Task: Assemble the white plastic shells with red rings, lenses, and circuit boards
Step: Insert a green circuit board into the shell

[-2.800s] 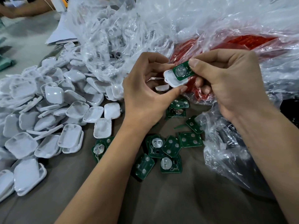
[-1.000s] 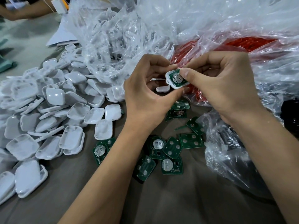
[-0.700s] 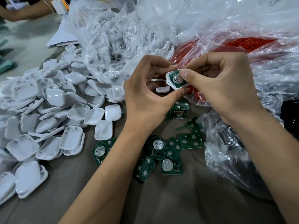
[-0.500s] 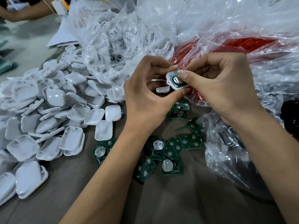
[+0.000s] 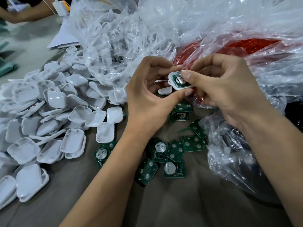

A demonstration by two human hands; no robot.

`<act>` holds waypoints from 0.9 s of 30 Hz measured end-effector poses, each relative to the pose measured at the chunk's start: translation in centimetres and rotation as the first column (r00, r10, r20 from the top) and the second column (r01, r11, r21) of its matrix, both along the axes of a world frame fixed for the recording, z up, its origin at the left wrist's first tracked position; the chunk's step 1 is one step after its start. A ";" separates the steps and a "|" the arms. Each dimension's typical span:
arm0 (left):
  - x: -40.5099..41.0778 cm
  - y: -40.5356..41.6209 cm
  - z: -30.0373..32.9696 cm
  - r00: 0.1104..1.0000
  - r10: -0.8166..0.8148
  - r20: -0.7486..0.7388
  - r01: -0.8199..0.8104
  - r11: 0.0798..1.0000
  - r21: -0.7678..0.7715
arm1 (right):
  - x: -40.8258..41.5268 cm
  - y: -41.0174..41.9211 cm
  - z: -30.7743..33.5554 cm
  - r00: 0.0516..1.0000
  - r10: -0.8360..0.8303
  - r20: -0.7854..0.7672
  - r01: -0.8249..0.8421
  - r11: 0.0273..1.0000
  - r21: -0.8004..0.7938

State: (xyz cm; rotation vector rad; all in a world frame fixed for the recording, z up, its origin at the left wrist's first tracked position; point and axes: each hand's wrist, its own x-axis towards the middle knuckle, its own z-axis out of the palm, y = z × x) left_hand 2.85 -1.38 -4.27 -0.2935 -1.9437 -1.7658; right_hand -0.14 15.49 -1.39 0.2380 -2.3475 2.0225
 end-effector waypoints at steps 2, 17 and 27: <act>0.0 0.0 0.0 1.000 -0.027 0.006 0.027 0.999 0.031 | 0.0 0.1 0.1 0.993 0.064 0.096 -0.055 0.994 -0.093; -0.1 0.4 0.0 0.974 -0.105 0.200 0.091 0.993 0.079 | 0.0 -0.1 -0.2 1.000 -0.010 -0.025 0.007 0.992 -0.124; 0.0 0.4 0.1 0.968 -0.148 0.203 0.114 0.979 0.170 | -0.1 -0.1 -0.6 0.997 0.010 -0.072 -0.014 0.998 -0.062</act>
